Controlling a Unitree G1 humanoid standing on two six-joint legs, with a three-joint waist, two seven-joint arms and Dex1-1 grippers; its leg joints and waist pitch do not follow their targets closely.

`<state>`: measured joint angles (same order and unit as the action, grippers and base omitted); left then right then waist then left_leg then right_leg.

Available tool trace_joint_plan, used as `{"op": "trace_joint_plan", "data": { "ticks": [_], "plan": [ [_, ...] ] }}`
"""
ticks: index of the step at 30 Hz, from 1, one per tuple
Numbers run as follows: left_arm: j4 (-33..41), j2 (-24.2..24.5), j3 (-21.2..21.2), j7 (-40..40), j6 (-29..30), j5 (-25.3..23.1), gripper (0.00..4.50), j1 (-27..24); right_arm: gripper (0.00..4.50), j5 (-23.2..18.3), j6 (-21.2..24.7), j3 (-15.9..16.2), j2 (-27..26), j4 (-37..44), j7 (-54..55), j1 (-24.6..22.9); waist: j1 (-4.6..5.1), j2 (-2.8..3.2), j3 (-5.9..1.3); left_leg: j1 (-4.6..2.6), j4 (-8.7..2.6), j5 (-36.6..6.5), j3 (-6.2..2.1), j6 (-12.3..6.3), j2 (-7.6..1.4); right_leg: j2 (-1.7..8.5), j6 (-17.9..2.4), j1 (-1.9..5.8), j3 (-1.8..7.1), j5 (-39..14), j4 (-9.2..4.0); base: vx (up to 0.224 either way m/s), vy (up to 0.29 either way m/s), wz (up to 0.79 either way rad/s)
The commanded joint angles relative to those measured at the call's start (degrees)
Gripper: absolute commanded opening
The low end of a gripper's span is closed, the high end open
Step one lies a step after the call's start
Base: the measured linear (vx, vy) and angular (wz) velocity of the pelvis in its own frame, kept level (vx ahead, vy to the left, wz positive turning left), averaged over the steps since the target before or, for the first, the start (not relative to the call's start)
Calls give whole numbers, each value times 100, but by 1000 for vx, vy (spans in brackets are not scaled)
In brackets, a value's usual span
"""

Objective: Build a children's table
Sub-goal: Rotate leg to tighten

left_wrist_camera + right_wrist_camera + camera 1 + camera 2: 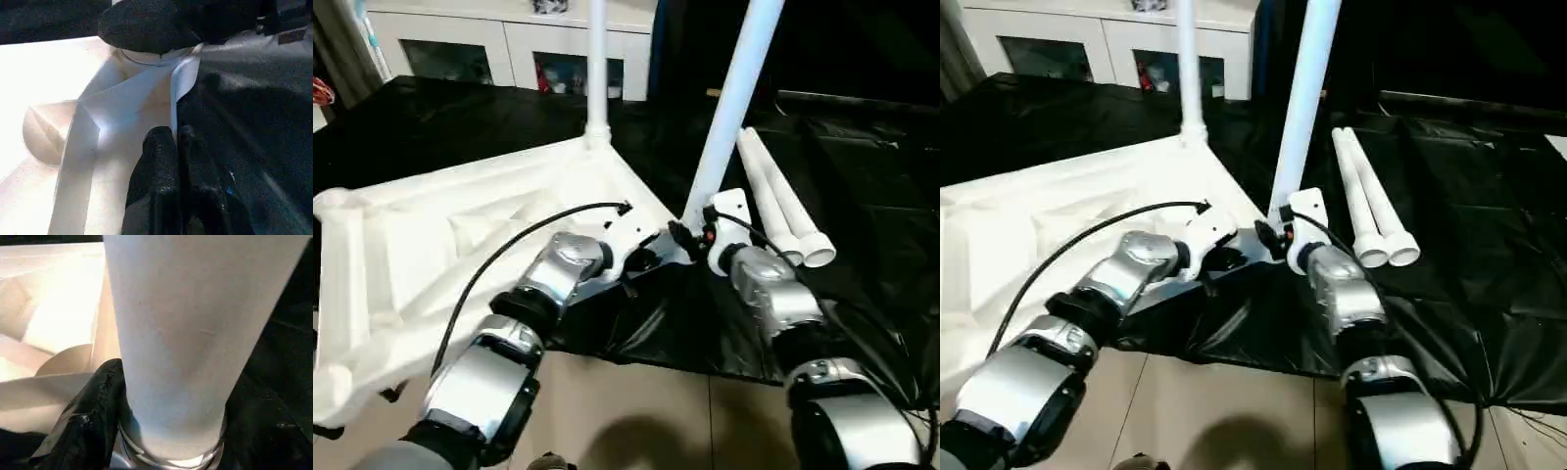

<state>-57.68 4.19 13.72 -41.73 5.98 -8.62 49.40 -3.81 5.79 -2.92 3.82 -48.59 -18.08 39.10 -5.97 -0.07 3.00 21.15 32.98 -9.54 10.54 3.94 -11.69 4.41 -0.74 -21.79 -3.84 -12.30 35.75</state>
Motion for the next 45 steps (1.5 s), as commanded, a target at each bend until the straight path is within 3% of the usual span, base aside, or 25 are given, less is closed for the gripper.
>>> {"op": "trace_joint_plan", "data": {
  "ticks": [1, 4, 8, 12, 17, 19, 23, 28, 40, 45],
  "plan": [
    [92, -297, -63, 20, -193, 147, 0, 304, 321, 18, -16, 209, -466, -518, -187, -122, 13, 40, -360, -63, -399, -1293, -92, 21, -169, 430, -1189, 206, 281, -657, -493, 0, 0, 0],
    [121, -285, -27, -103, -289, 145, 0, 246, 344, -71, -30, 159, -482, -491, -354, -106, 18, 46, -357, -68, -401, -1237, -90, -48, -173, 420, -1268, 219, 273, -436, -473, 0, 0, 0],
    [245, -125, 80, -502, -512, 148, 0, 90, 374, 36, -147, 412, -246, -298, -871, -176, 29, 41, -360, -76, -403, -1283, -84, -109, -183, 424, -1322, 233, 270, -378, -475, 0, 0, 0],
    [459, 35, 138, -1067, -647, 209, 0, -66, 374, 73, -235, 626, 98, -7, -1722, -332, 26, 10, -382, -47, -365, -944, -72, -290, -180, 429, -1423, 280, 266, 183, -418, 0, 0, 0],
    [806, 333, 295, -1972, -809, 309, 0, -309, 374, 163, -410, 1035, 773, 537, -3087, -646, -61, 2, -403, -46, -313, -650, -40, -536, -209, 414, -1541, 279, 249, 685, -352, 0, 0, 0],
    [859, 392, 319, -2137, -845, 335, 0, -349, 374, 169, -446, 1125, 910, 643, -3371, -703, -83, 2, -389, -56, -315, -714, -34, -577, -214, 411, -1555, 268, 240, 571, -367, 0, 0, 0],
    [999, 558, 363, -2576, -873, 407, 0, -448, 374, 127, -426, 1319, 1269, 916, -4114, -811, -96, -7, -370, -70, -341, -988, -28, -444, -227, 430, -1515, 260, 246, 0, -415, 0, 0, 0],
    [1228, 837, 437, -3185, -866, 469, 0, -584, 374, -58, -274, 1503, 1676, 1347, -5047, -901, -107, -16, -373, -62, -326, -925, -17, -495, -229, 423, -1499, 245, 256, -12, -404, 0, 0, 0],
    [1383, 968, 455, -3514, -783, 510, 0, -657, 301, -167, -153, 1563, 1730, 1662, -5351, -1009, -172, -15, -396, -76, -307, -769, -13, -508, -235, 425, -1550, 238, 254, 198, -369, 0, 0, 0],
    [1309, 848, 342, -3148, -750, 497, 0, -638, 275, -249, 43, 1526, 1551, 1846, -5162, -1245, -196, -17, -392, -79, -314, -841, -14, -450, -230, 424, -1494, 235, 254, 63, -381, 0, 0, 0]
  ]
}}
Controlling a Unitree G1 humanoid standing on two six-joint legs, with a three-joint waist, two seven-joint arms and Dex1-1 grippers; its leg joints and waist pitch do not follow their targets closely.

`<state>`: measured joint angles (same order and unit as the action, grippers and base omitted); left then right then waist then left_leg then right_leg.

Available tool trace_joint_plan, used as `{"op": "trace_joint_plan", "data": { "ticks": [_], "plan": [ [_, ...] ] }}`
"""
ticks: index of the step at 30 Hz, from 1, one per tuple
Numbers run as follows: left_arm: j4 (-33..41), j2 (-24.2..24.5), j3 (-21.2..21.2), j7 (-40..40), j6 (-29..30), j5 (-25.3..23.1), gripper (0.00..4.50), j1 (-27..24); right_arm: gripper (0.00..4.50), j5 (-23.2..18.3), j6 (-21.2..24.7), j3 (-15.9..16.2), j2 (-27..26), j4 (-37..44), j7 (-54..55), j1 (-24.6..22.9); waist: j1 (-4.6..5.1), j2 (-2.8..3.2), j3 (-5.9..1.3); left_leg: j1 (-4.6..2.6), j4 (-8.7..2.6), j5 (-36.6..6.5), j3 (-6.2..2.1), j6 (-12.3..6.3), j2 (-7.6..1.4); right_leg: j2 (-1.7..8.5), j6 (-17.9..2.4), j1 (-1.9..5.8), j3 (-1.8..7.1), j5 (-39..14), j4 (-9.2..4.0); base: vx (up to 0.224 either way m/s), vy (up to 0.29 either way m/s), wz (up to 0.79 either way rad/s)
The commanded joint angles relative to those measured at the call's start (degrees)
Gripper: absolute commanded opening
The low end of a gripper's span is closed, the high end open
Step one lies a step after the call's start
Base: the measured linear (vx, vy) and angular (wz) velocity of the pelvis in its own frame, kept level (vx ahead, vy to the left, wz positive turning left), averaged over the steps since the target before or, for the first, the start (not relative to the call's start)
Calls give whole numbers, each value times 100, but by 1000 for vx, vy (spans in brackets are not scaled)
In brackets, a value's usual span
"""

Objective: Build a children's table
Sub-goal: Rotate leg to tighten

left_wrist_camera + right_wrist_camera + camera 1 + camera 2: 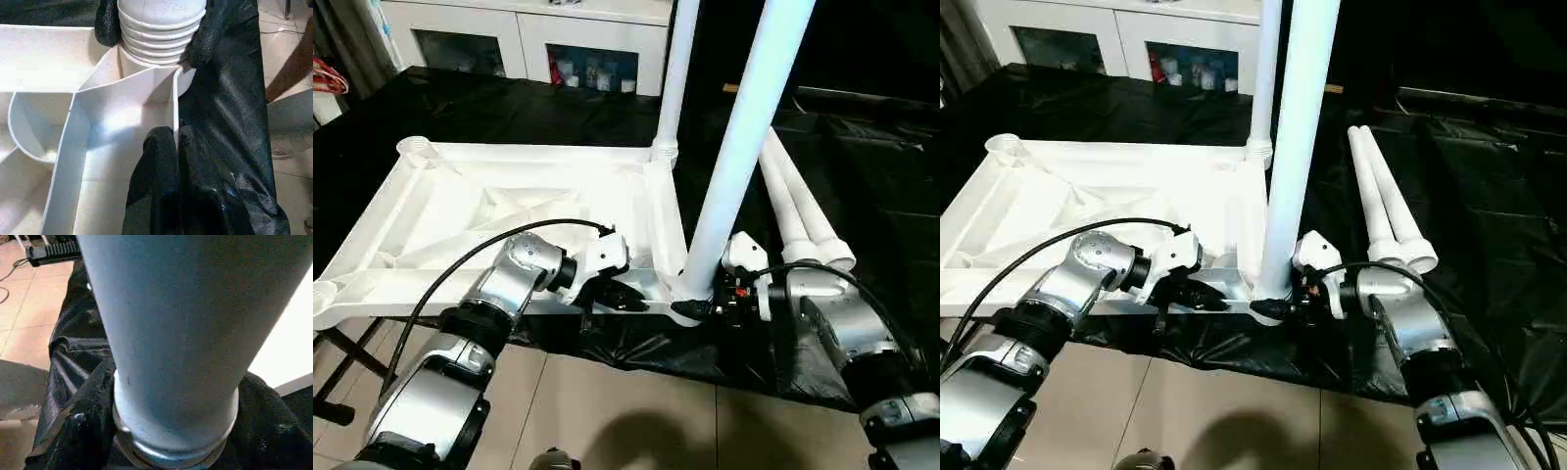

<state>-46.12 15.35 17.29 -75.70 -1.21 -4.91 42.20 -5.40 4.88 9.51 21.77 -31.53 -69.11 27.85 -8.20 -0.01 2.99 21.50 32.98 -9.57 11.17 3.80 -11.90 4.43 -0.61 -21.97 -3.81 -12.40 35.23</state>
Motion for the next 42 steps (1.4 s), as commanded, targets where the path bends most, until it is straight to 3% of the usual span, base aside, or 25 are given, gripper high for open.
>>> {"op": "trace_joint_plan", "data": {
  "ticks": [1, 5, 6, 7, 8, 9, 11, 13, 14, 16, 17, 18, 22, 23, 28, 32, 36, 42],
  "plan": [
    [139, -288, -33, 303, -19, 126, 0, 92, 274, -91, 146, 270, -267, 143, -21, -130, 24, -24, -392, -117, -315, -851, -77, -422, -211, 425, -1504, 250, 252, 44, -332, 0, 0, 0],
    [-162, -560, -236, 1216, 127, 32, 0, 299, 272, 33, 280, 90, -630, 34, 853, -156, 48, -35, -354, -131, -347, -1047, -81, -257, -201, 432, -1407, 219, 261, -439, -392, 0, 0, 0],
    [-283, -667, -288, 1595, 221, -25, 0, 393, 272, 148, 238, -55, -845, -199, 1544, -78, 56, -48, -352, -132, -360, -1141, -91, -170, -194, 445, -1283, 238, 268, -816, -428, 0, 0, 0],
    [-301, -685, -296, 1650, 239, -32, 0, 408, 272, 165, 233, -89, -887, -253, 1683, -58, 64, -42, -351, -135, -365, -1140, -93, -129, -195, 449, -1256, 223, 275, -867, -427, 0, 0, 0],
    [-423, -799, -316, 2030, 276, -111, 0, 497, 272, 195, 187, -287, -1120, -547, 2379, 63, 106, -26, -334, -134, -393, -1243, -105, -42, -190, 454, -1228, 205, 272, -1064, -448, 0, 0, 0],
    [-525, -904, -332, 2336, 332, -165, 0, 571, 272, 184, 210, -463, -1319, -761, 2938, 162, 135, -44, -350, -138, -409, -1335, -126, 29, -178, 454, -1150, 234, 258, -1291, -471, 0, 0, 0],
    [-687, -1078, -372, 2845, 433, -232, 0, 691, 272, 158, 241, -670, -1596, -1018, 3649, 293, 182, -26, -344, -158, -405, -1311, -107, 70, -181, 447, -1168, 186, 281, -1228, -470, 0, 0, 0],
    [-778, -1179, -407, 3140, 491, -253, 0, 761, 272, 184, 234, -741, -1733, -1137, 4031, 358, 208, -31, -366, -140, -382, -1175, -105, 28, -166, 436, -1191, 216, 281, -956, -458, 0, 0, 0],
    [-860, -1268, -433, 3383, 514, -269, 0, 826, 272, 245, 139, -769, -1860, -1276, 4389, 438, 200, 48, -370, -127, -375, -1078, -114, -15, -161, 433, -1222, 227, 280, -710, -434, 0, 0, 0],
    [-952, -1361, -475, 3622, 522, -282, 0, 888, 272, 349, 23, -781, -1991, -1379, 4705, 496, 232, 14, -387, -115, -361, -970, -97, -39, -147, 407, -1264, 229, 278, -362, -407, 0, 0, 0],
    [-1008, -1427, -490, 3766, 516, -301, 0, 926, 272, 438, -106, -766, -2098, -1452, 4916, 532, 223, 35, -391, -116, -358, -923, -104, -48, -143, 411, -1280, 242, 273, -268, -400, 0, 0, 0],
    [-1022, -1476, -487, 3801, 487, -309, 0, 937, 327, 448, -187, -768, -2178, -1480, 4958, 545, 229, 23, -393, -108, -347, -869, -95, -121, -139, 406, -1314, 251, 271, -76, -388, 0, 0, 0],
    [-952, -1521, -406, 3440, 317, -299, 0, 841, 347, 294, -291, -884, -2285, -1562, 4684, 610, 233, 39, -385, -118, -361, -1008, -97, -221, -155, 409, -1351, 254, 267, -94, -403, 0, 0, 0],
    [-941, -1516, -404, 3392, 303, -287, 0, 829, 370, 288, -299, -886, -2274, -1560, 4656, 615, 234, 45, -379, -119, -364, -1043, -97, -218, -156, 413, -1356, 253, 268, -131, -411, 0, 0, 0],
    [-763, -1352, -320, 2756, 81, -139, 0, 655, 383, 217, -393, -781, -1889, -1408, 3965, 595, 244, 33, -391, -102, -344, -914, -91, -332, -157, 411, -1419, 280, 268, 116, -377, 0, 0, 0],
    [-613, -1137, -284, 2182, -57, -61, 0, 531, 383, 213, -450, -548, -1403, -1231, 2880, 478, 225, 8, -398, -75, -305, -711, -78, -529, -154, 400, -1527, 309, 250, 485, -333, 0, 0, 0],
    [-523, -955, -262, 1796, -19, -24, 0, 465, 383, 303, -560, -448, -1087, -1205, 2308, 421, 205, 3, -389, -94, -302, -812, -66, -546, -168, 410, -1576, 288, 246, 202, -353, 0, 0, 0],
    [-170, -558, -146, 752, -30, 94, 0, 255, 383, 44, -421, -302, -593, -874, 1003, 326, 152, 1, -383, -91, -312, -885, -74, -545, -199, 413, -1581, 283, 250, 43, -349, 0, 0, 0]
  ]
}}
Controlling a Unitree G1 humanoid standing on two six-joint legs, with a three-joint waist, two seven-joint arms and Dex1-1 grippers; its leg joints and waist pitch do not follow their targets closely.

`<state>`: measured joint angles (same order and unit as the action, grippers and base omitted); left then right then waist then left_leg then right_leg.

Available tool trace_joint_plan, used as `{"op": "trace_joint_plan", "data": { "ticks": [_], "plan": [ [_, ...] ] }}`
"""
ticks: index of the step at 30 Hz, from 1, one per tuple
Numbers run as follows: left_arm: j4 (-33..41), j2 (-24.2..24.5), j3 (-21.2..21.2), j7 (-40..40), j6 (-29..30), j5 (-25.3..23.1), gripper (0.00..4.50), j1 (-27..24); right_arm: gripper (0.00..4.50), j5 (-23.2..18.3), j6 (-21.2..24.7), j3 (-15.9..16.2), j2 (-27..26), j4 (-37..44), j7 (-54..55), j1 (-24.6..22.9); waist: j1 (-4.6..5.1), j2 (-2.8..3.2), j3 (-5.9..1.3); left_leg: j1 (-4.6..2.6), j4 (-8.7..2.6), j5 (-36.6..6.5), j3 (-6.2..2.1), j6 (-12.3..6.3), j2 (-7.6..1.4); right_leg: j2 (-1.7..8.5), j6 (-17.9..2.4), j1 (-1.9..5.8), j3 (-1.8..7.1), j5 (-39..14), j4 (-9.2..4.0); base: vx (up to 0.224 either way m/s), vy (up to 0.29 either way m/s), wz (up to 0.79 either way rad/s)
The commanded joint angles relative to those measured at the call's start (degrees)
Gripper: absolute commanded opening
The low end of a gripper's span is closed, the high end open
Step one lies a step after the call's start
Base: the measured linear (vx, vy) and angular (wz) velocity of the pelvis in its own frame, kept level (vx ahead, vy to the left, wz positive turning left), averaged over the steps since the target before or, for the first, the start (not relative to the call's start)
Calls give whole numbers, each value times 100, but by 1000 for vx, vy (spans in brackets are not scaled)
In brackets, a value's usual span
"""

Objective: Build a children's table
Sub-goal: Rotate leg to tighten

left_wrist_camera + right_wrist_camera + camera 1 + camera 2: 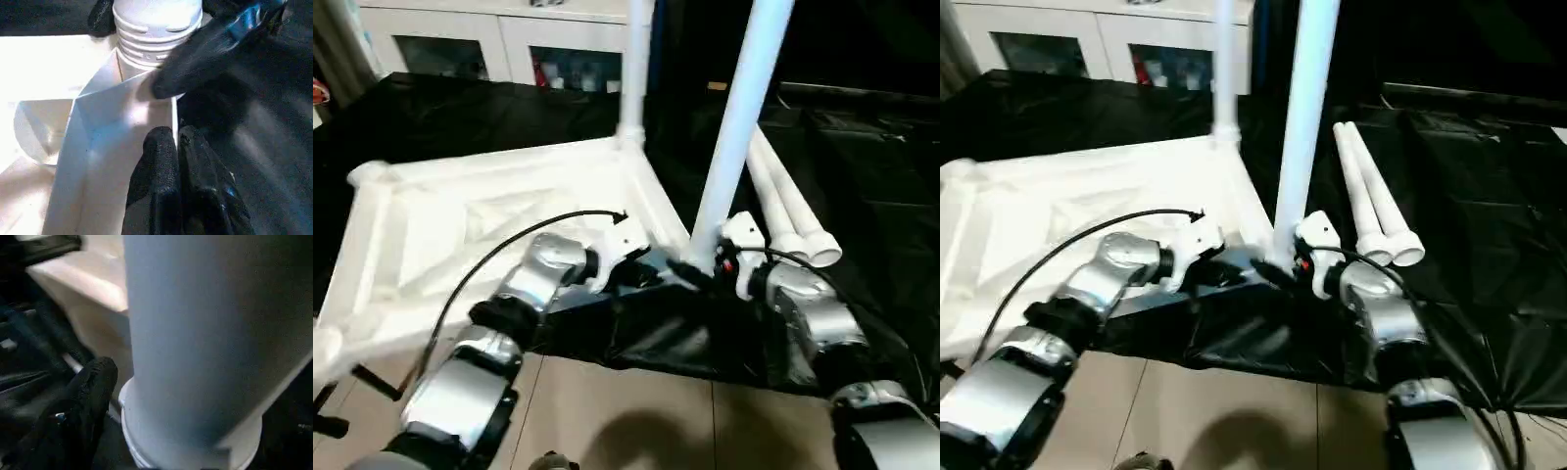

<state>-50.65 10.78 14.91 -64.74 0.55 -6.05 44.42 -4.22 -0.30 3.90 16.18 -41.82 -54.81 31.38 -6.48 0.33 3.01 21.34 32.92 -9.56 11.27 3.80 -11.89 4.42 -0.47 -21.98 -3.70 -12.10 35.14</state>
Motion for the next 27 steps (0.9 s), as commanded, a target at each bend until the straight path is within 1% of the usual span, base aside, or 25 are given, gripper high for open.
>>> {"op": "trace_joint_plan", "data": {
  "ticks": [1, 2, 3, 4, 6, 7, 9, 11, 12, 14, 15, 18, 20, 21, 23, 24, 25, 26, 27],
  "plan": [
    [322, -70, 87, -433, -170, 227, 0, 15, 383, -109, 130, 286, 11, 215, -581, -47, -18, -26, -386, -75, -304, -878, -82, -553, -201, 411, -1600, 277, 238, 28, -339, 0, 0, 0],
    [361, -23, 87, -542, -157, 244, 0, -5, 383, -119, 162, 344, 85, 291, -769, -78, -22, -17, -390, -92, -304, -909, -80, -545, -208, 417, -1616, 262, 238, 10, -342, 0, 0, 0],
    [383, 19, 90, -639, -121, 258, 0, -15, 383, -112, 176, 414, 165, 365, -947, -114, -26, -36, -383, -89, -307, -911, -78, -535, -203, 407, -1623, 262, 234, -35, -338, 0, 0, 0],
    [423, 69, 106, -763, -103, 274, 0, -32, 383, -95, 174, 476, 241, 427, -1116, -146, -30, -32, -382, -89, -308, -929, -78, -529, -203, 411, -1613, 260, 237, -76, -350, 0, 0, 0],
    [480, 142, 129, -934, -73, 301, 0, -56, 383, -94, 212, 552, 338, 524, -1381, -191, -48, -47, -389, -89, -302, -897, -77, -536, -208, 421, -1596, 258, 243, -73, -334, 0, 0, 0],
    [492, 154, 130, -960, -54, 307, 0, -60, 383, -103, 231, 562, 352, 552, -1436, -201, -53, -45, -388, -88, -304, -888, -78, -539, -205, 414, -1593, 258, 240, -74, -338, 0, 0, 0],
    [517, 187, 153, -1057, -46, 314, 0, -70, 358, -114, 241, 578, 369, 602, -1504, -219, -73, -44, -388, -94, -306, -872, -80, -525, -213, 418, -1587, 248, 240, -89, -337, 0, 0, 0],
    [567, 237, 190, -1188, -19, 317, 0, -92, 348, -153, 262, 619, 398, 715, -1609, -261, -79, -45, -385, -94, -309, -877, -81, -507, -210, 418, -1581, 247, 242, -120, -339, 0, 0, 0],
    [580, 255, 191, -1233, -9, 316, 0, -98, 339, -160, 268, 634, 405, 749, -1637, -267, -87, -36, -389, -100, -306, -875, -80, -493, -212, 423, -1585, 245, 243, -119, -340, 0, 0, 0],
    [596, 282, 196, -1283, -6, 303, 0, -108, 314, -194, 323, 648, 397, 819, -1662, -285, -95, -37, -387, -99, -307, -877, -78, -481, -211, 415, -1576, 241, 244, -102, -337, 0, 0, 0],
    [602, 288, 196, -1286, -11, 297, 0, -113, 308, -220, 356, 653, 384, 853, -1670, -301, -104, -42, -392, -99, -306, -859, -78, -476, -207, 417, -1569, 249, 245, -84, -334, 0, 0, 0],
    [612, 293, 198, -1270, -9, 300, 0, -119, 285, -236, 403, 656, 363, 924, -1690, -348, -130, -38, -390, -104, -308, -874, -79, -460, -212, 420, -1552, 240, 244, -122, -338, 0, 0, 0],
    [556, 229, 149, -1006, -52, 261, 0, -92, 279, -251, 454, 623, 248, 991, -1566, -442, -139, -37, -393, -104, -307, -890, -80, -439, -212, 425, -1541, 241, 245, -139, -340, 0, 0, 0],
    [556, 229, 149, -1006, -52, 261, 0, -92, 279, -251, 454, 623, 248, 991, -1566, -442, -145, -39, -395, -102, -306, -871, -80, -430, -210, 423, -1529, 242, 247, -113, -336, 0, 0, 0],
    [450, 147, 91, -656, -89, 195, 0, -35, 276, -236, 491, 558, 112, 950, -1276, -458, -141, -41, -392, -99, -307, -859, -81, -417, -207, 417, -1520, 236, 246, -90, -334, 0, 0, 0],
    [345, 65, 24, -350, -46, 161, 0, 29, 276, -195, 446, 503, -13, 877, -958, -452, -124, -36, -383, -101, -316, -908, -83, -366, -204, 421, -1507, 223, 245, -195, -348, 0, 0, 0],
    [203, -60, -69, 93, -39, 126, 0, 122, 275, -73, 442, 370, -229, 623, -234, -366, -125, -40, -381, -101, -322, -960, -88, -337, -200, 431, -1491, 236, 241, -302, -359, 0, 0, 0],
    [104, -153, -139, 411, -27, 102, 0, 190, 275, 12, 445, 272, -389, 438, 324, -302, -99, -41, -368, -117, -334, -1040, -85, -247, -192, 427, -1443, 206, 253, -524, -385, 0, 0, 0],
    [-9, -276, -208, 798, 15, 70, 0, 278, 275, 70, 376, 119, -618, 224, 1009, -239, -65, -31, -350, -132, -362, -1194, -96, -89, -186, 438, -1383, 185, 257, -877, -414, 0, 0, 0]
  ]
}}
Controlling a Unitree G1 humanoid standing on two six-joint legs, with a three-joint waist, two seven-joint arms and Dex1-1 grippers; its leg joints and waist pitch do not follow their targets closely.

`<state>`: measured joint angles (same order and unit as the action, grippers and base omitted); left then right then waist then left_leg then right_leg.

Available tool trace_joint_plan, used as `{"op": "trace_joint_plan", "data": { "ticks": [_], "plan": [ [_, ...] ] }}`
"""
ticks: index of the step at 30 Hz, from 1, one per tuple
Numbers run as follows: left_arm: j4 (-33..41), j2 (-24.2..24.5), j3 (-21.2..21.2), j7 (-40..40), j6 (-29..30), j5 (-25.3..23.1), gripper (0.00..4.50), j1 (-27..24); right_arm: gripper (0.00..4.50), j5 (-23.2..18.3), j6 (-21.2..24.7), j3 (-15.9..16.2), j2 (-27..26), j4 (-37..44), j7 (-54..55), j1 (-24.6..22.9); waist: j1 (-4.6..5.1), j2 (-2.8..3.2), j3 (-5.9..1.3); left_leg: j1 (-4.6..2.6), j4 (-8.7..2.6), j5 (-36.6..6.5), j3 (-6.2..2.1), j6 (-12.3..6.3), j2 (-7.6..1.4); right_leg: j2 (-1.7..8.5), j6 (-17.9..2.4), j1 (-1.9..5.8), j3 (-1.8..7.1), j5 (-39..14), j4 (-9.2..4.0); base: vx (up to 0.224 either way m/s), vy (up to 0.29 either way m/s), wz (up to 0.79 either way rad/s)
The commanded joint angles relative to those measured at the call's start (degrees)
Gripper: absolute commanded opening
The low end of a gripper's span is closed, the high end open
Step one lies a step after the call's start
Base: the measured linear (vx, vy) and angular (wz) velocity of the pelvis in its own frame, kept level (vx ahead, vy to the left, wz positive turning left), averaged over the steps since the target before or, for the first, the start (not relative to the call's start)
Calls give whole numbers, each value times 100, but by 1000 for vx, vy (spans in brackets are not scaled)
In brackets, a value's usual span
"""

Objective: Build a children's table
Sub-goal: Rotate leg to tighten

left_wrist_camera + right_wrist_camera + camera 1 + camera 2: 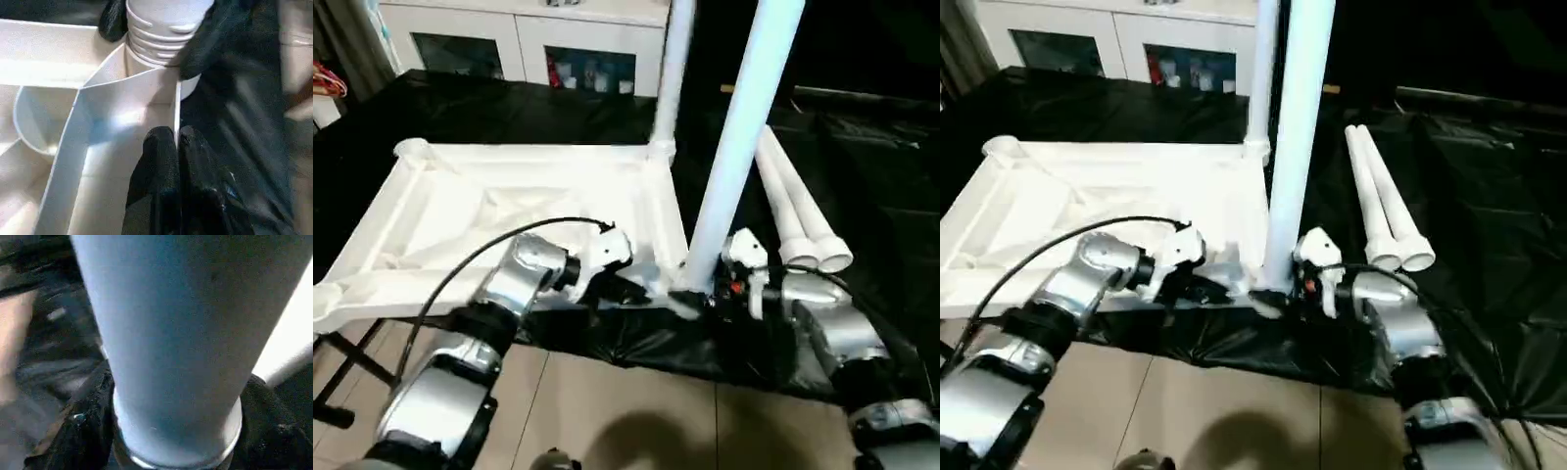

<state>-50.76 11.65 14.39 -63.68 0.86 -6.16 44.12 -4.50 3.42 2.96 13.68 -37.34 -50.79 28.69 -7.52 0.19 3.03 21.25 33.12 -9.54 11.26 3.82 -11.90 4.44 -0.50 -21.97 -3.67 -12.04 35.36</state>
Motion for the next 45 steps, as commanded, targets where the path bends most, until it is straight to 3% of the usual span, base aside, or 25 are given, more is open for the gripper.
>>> {"op": "trace_joint_plan", "data": {
  "ticks": [1, 2, 6, 7, 10, 11, 12, 19, 24, 27, 28, 32, 38, 40, 45],
  "plan": [
    [-1, -366, -158, 702, -14, 80, 0, 310, 275, 100, 1, 209, -374, -229, 625, 32, 53, -40, -354, -118, -393, -1263, -111, -38, -174, 450, -1318, 213, 248, -1069, -456, 0, 0, 0],
    [-63, -438, -177, 932, 10, 53, 0, 360, 274, 81, 31, 97, -516, -331, 998, 63, 68, -41, -362, -131, -391, -1267, -109, -8, -172, 451, -1240, 212, 255, -1184, -474, 0, 0, 0],
    [-281, -763, -267, 1838, 210, -19, 0, 550, 274, 86, 82, -198, -1039, -758, 2310, 225, 139, -23, -376, -101, -381, -1072, -105, -77, -163, 425, -1271, 215, 263, -742, -441, 0, 0, 0],
    [-343, -942, -293, 2215, 284, -43, 0, 606, 274, 221, -20, -165, -1255, -941, 2768, 308, 156, 3, -385, -107, -373, -1000, -100, -67, -167, 419, -1321, 212, 265, -525, -420, 0, 0, 0],
    [-379, -1062, -322, 2433, 348, -35, 0, 628, 274, 265, -93, -139, -1396, -1037, 2936, 360, 151, 3, -395, -101, -366, -913, -100, -116, -157, 412, -1357, 233, 256, -295, -404, 0, 0, 0],
    [-396, -1137, -303, 2450, 301, -65, 0, 615, 330, 328, -211, -122, -1481, -1094, 2929, 402, 144, 9, -395, -93, -363, -890, -99, -170, -153, 409, -1358, 245, 254, -182, -397, 0, 0, 0],
    [-389, -1152, -292, 2434, 288, -71, 0, 605, 344, 350, -242, -105, -1489, -1101, 2914, 410, 146, 2, -396, -83, -360, -886, -98, -216, -153, 413, -1360, 251, 255, -99, -398, 0, 0, 0],
    [-154, -1041, -128, 1729, -20, 12, 0, 377, 401, 406, -495, 13, -1257, -1072, 2429, 487, 145, 1, -392, -89, -361, -953, -98, -300, -158, 422, -1376, 260, 255, -141, -407, 0, 0, 0],
    [282, -749, -7, 787, -30, 203, 0, 115, 401, 355, -632, -37, -806, -1166, 1760, 557, 163, -17, -392, -71, -341, -860, -87, -429, -164, 418, -1494, 274, 251, 48, -379, 0, 0, 0],
    [329, -692, 24, 660, -29, 203, 0, 76, 401, 352, -660, -41, -736, -1168, 1613, 559, 162, -1, -384, -74, -345, -911, -81, -438, -175, 417, -1506, 263, 248, -89, -384, 0, 0, 0],
    [422, -532, 85, 327, -58, 222, 0, -13, 401, 314, -693, 27, -528, -1055, 1069, 504, 164, -34, -381, -80, -349, -918, -76, -438, -175, 413, -1500, 262, 247, -131, -394, 0, 0, 0],
    [570, -349, 131, -75, -44, 273, 0, -115, 401, 226, -720, 179, -263, -865, 367, 408, 134, -14, -389, -64, -329, -845, -71, -524, -188, 400, -1507, 265, 238, -53, -363, 0, 0, 0],
    [811, 98, 206, -948, 111, 355, 0, -207, 401, -22, -466, 572, 313, -160, -1412, 62, 87, -33, -390, -51, -310, -767, -71, -671, -189, 395, -1542, 272, 235, 79, -346, 0, 0, 0],
    [837, 134, 217, -1018, 124, 367, 0, -214, 385, -49, -448, 603, 355, -107, -1530, 41, 88, -27, -386, -80, -320, -870, -69, -629, -205, 398, -1564, 235, 235, -76, -363, 0, 0, 0],
    [892, 323, 290, -1443, 245, 386, 0, -236, 353, -181, -229, 796, 550, 291, -2139, -107, 65, -23, -372, -91, -343, -1048, -74, -471, -209, 408, -1533, 233, 244, -415, -392, 0, 0, 0]
  ]
}}
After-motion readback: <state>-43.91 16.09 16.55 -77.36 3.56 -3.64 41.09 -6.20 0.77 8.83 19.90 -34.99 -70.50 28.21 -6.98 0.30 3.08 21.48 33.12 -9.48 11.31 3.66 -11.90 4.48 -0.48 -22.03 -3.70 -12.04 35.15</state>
